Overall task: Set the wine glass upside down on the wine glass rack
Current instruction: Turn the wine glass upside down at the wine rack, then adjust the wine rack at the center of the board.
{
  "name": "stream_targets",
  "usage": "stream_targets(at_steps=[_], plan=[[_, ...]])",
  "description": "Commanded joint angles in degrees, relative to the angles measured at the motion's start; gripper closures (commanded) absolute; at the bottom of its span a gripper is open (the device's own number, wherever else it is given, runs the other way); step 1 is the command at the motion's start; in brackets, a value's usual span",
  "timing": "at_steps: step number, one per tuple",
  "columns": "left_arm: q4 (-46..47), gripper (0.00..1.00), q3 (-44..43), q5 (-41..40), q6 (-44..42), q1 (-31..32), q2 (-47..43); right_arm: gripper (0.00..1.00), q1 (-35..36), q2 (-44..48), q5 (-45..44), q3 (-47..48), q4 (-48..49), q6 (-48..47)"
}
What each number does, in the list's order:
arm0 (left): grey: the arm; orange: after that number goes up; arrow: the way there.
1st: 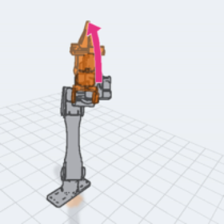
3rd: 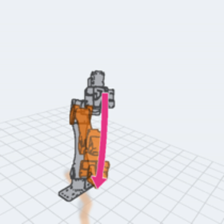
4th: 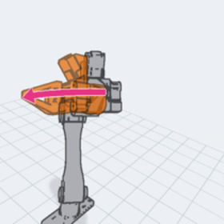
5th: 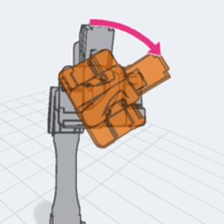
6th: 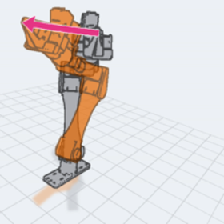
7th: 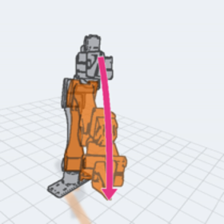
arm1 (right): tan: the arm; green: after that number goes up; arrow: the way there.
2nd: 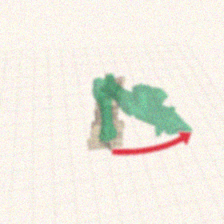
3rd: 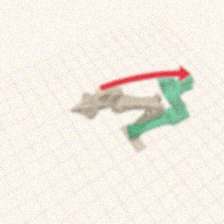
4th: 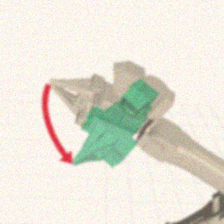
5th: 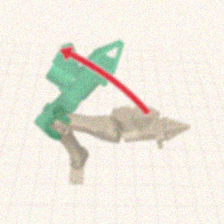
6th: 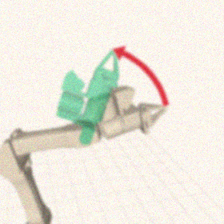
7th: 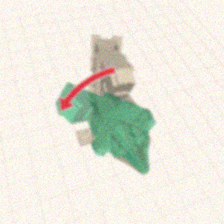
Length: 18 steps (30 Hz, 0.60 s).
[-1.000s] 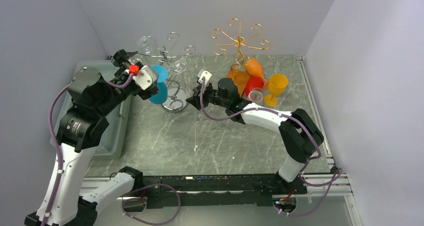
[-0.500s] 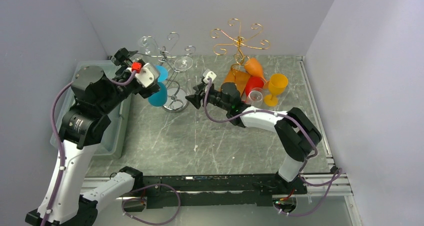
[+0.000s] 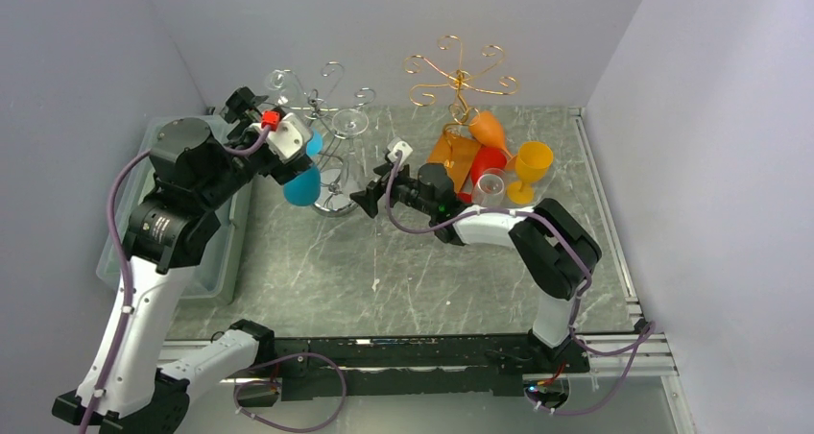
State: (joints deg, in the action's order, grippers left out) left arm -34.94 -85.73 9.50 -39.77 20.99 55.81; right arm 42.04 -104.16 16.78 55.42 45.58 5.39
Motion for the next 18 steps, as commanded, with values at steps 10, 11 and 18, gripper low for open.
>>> stream_targets(at_steps=[10,11,18], plan=[[-3.80,0.07,-13.36,-9.32,16.48,0.10,13.48,0.00,-0.38,21.50,-3.17,-0.84,-21.54,-2.36],[-4.17,0.10,-13.96,-9.13,16.97,0.10,14.32,0.01,-0.34,24.15,-3.62,-0.84,-24.11,-1.84],[-4.13,0.44,-14.89,-8.65,15.58,0.10,17.46,0.20,-0.74,31.60,-12.55,10.17,-44.42,0.11]])
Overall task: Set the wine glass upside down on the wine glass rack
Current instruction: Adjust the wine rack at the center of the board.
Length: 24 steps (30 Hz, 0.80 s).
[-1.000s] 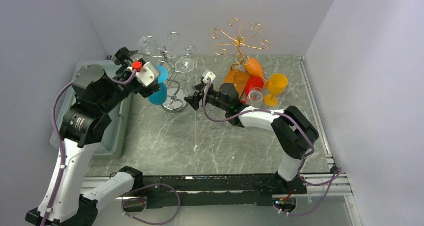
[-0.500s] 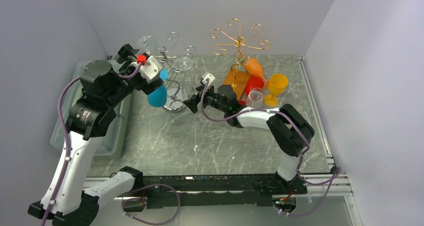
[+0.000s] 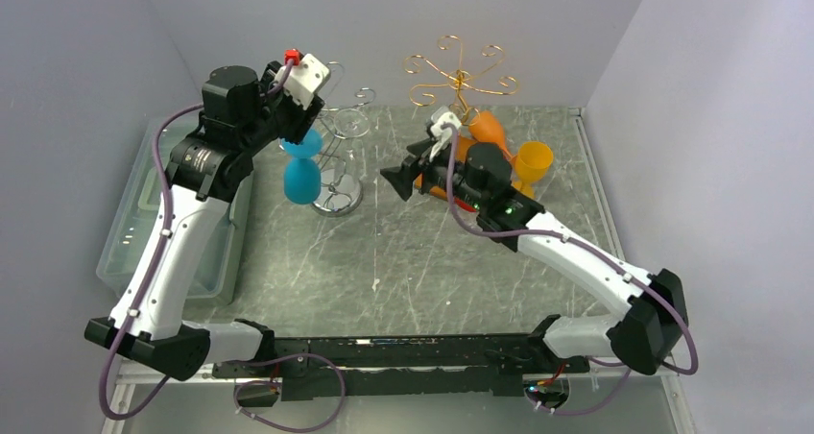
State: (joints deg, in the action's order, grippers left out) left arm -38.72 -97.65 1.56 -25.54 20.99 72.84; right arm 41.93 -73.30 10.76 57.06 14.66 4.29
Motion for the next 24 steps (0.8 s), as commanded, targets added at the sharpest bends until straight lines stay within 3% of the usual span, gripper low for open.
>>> stream_targets(at_steps=[1,6,14,24], plan=[[-0.53,0.45,-3.25,-1.25,1.10,0.10,0.69,0.24,-1.02,-0.08,-7.90,11.92,-15.99,1.50],[-1.76,0.43,-2.77,-3.30,-0.23,0.03,1.17,0.33,-3.26,-9.46,-10.64,30.63,-25.21,2.77],[-1.37,0.40,-0.88,-4.64,-1.77,-0.07,2.10,0.34,-4.83,-25.71,-11.90,53.16,-30.85,2.72],[2.04,0.41,3.58,-4.80,-5.59,-0.81,1.61,0.33,-5.84,-33.81,-9.02,59.86,-29.21,4.60]])
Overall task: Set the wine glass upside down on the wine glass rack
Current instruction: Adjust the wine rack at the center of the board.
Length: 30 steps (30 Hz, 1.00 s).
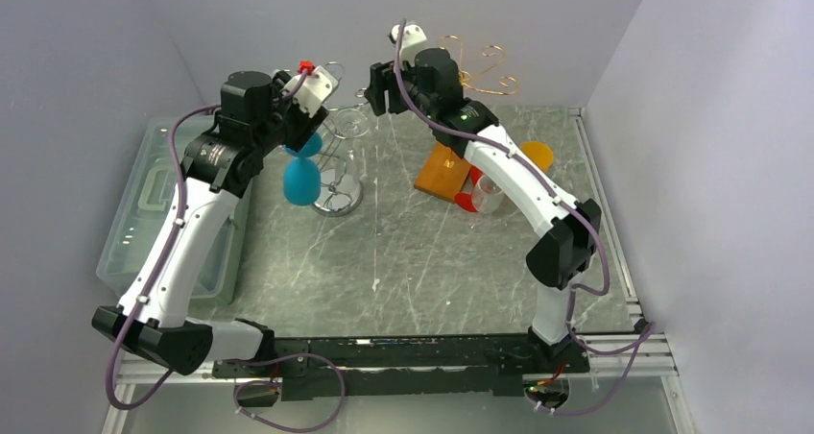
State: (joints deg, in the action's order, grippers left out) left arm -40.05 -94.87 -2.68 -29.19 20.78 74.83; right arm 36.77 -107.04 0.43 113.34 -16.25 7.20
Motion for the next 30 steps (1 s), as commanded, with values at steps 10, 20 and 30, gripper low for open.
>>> stream_targets(at_steps=[10,20,30], plan=[[4.03,0.41,-4.47,2.10,0.19,-4.18,4.96,0.43,-1.44,-2.13,6.03,2.40,3.20,5.10],[2.64,0.42,-9.83,7.16,2.73,-6.01,8.78,0.51,-1.44,-2.46,9.22,1.86,3.66,7.20],[2.41,0.43,-8.91,8.53,2.33,-6.18,9.56,0.67,-1.44,-0.91,10.04,-2.48,5.24,9.15]])
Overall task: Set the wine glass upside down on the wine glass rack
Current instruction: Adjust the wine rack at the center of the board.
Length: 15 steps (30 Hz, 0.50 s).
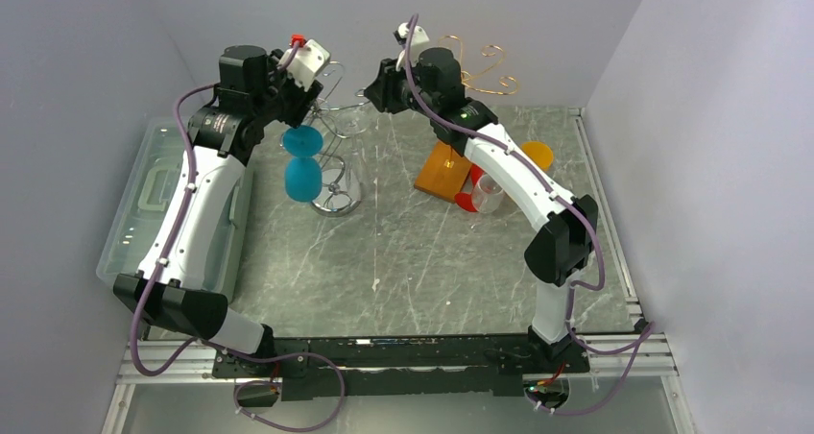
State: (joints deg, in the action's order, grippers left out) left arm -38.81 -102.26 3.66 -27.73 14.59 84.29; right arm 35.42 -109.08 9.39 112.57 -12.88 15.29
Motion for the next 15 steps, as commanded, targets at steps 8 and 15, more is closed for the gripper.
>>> stream_targets(at_steps=[8,15], plan=[[2.68,0.46,-1.98,1.02,0.29,-1.20,2.20,0.83,-0.09,2.84,1.37,-4.63,3.02,1.70],[4.19,0.49,-2.58,0.21,-0.98,-2.16,3.22,0.98,0.07,7.21,1.51,-10.93,6.25,2.99]])
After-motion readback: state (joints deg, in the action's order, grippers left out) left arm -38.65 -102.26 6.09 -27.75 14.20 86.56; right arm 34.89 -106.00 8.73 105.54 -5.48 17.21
